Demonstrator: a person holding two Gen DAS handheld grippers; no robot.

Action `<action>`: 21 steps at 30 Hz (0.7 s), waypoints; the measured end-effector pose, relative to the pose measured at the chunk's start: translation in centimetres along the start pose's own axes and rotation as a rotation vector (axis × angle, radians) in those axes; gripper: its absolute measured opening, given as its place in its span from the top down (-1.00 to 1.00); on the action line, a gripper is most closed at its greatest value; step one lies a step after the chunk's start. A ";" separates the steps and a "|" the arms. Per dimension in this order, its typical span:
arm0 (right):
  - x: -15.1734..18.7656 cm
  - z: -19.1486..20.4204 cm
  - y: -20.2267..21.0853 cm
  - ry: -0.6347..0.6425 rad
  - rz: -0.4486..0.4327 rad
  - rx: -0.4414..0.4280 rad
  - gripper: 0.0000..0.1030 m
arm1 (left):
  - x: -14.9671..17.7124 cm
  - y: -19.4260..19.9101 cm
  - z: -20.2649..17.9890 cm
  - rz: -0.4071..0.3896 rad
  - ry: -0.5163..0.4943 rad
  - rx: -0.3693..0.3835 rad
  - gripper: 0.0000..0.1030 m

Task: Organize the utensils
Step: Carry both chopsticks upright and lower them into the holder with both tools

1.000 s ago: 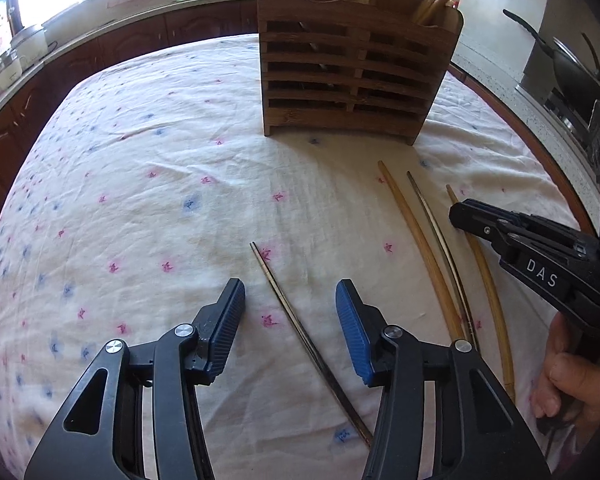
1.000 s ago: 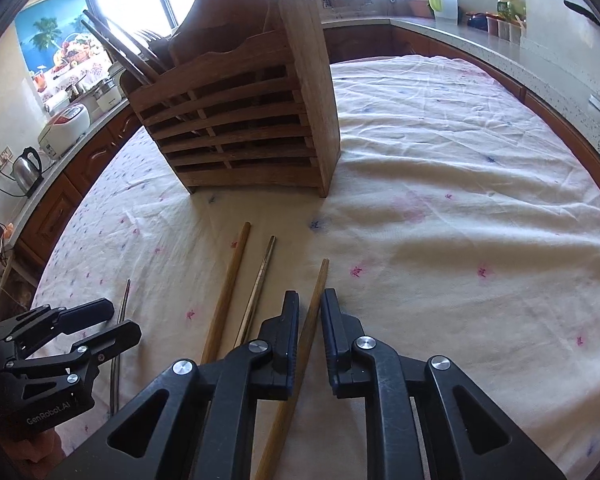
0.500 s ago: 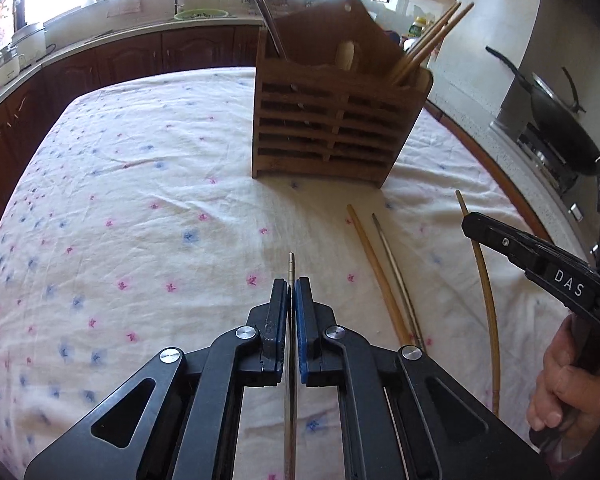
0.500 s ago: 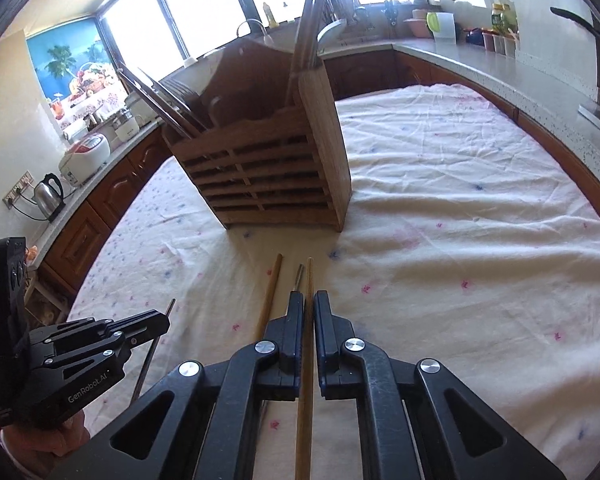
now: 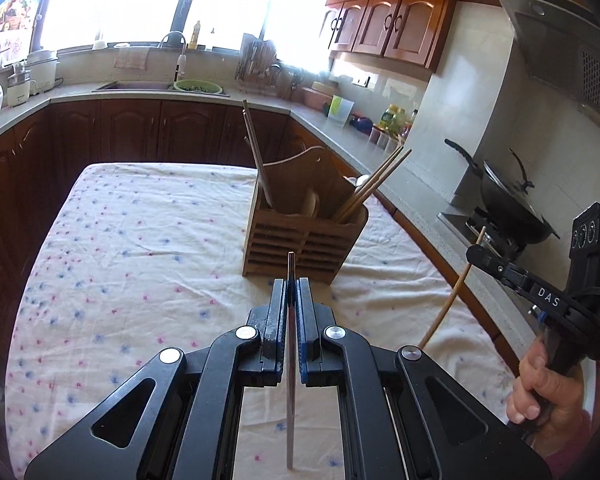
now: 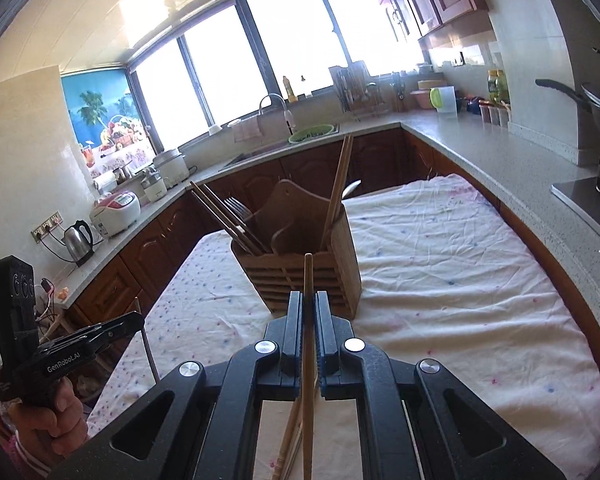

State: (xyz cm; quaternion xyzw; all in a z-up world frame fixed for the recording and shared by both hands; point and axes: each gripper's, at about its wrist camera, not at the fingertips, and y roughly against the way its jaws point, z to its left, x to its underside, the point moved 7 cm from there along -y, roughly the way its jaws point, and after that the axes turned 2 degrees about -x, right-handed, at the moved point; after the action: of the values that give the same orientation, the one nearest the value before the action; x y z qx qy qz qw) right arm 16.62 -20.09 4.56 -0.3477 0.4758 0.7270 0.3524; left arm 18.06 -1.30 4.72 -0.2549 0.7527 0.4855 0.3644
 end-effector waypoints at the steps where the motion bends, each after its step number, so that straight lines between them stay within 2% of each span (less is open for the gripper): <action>1: -0.4 0.1 0.5 0.004 -0.013 -0.001 0.90 | -0.3 0.4 -0.1 -0.009 0.001 0.004 0.93; 8: -2.5 0.8 2.1 0.025 -0.079 -0.004 0.90 | -1.2 1.3 -0.2 -0.045 0.000 0.003 0.93; 21: -3.3 0.6 2.0 0.020 -0.096 -0.012 0.90 | -3.3 1.5 -0.3 -0.093 -0.004 -0.004 0.93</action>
State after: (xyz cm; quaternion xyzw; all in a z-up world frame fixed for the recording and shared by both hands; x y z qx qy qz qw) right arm 16.56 -20.68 8.44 -0.3797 0.4577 0.7084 0.3801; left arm 18.79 -0.89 8.26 -0.2896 0.7382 0.4700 0.3876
